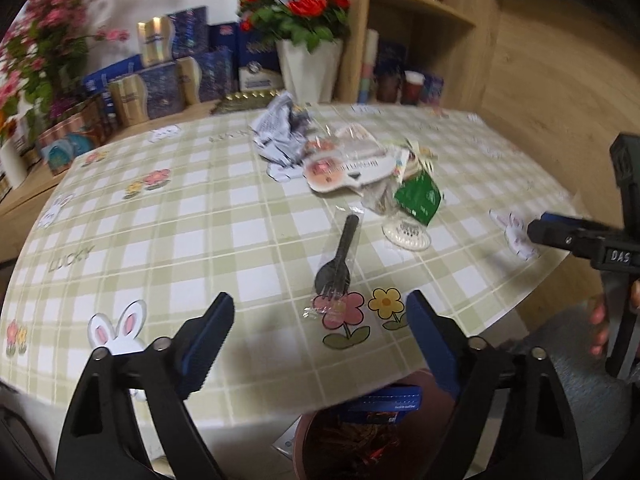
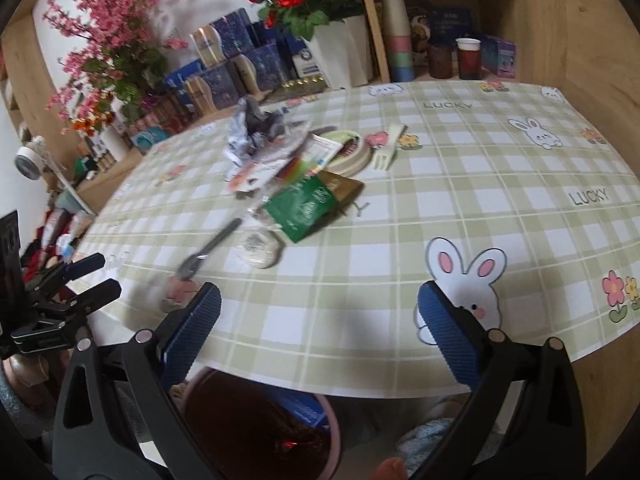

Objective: Collect trash
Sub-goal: 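Move the left tool over the black plastic spoon on the table, then grasp the black spoon with the left tool while the right tool grasps the white round packet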

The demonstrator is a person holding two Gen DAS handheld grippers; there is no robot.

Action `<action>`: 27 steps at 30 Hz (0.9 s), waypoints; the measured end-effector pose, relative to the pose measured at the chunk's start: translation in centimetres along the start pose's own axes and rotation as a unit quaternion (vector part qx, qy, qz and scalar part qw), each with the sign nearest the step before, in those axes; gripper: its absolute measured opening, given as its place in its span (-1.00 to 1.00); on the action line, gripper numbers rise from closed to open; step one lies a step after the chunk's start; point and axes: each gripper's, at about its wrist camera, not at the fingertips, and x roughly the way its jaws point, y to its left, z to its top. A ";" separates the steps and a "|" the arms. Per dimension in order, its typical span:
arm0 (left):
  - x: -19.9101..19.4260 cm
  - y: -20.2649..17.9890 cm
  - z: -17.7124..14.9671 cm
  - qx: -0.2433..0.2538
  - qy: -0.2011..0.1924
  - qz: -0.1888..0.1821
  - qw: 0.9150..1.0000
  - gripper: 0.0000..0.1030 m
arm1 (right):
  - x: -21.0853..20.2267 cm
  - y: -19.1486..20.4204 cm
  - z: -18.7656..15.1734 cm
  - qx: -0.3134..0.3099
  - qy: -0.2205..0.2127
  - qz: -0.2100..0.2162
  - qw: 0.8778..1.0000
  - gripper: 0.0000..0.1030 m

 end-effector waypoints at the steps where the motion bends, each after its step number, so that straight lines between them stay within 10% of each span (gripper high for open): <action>1: 0.9 -0.1 0.2 0.006 0.007 -0.004 1.000 0.58 | 0.2 -0.1 0.0 0.001 0.002 -0.002 1.000 0.89; 27: 10.4 -1.0 3.5 0.069 0.075 -0.017 0.995 0.11 | 4.5 0.5 1.3 -0.018 0.046 -0.016 0.999 0.89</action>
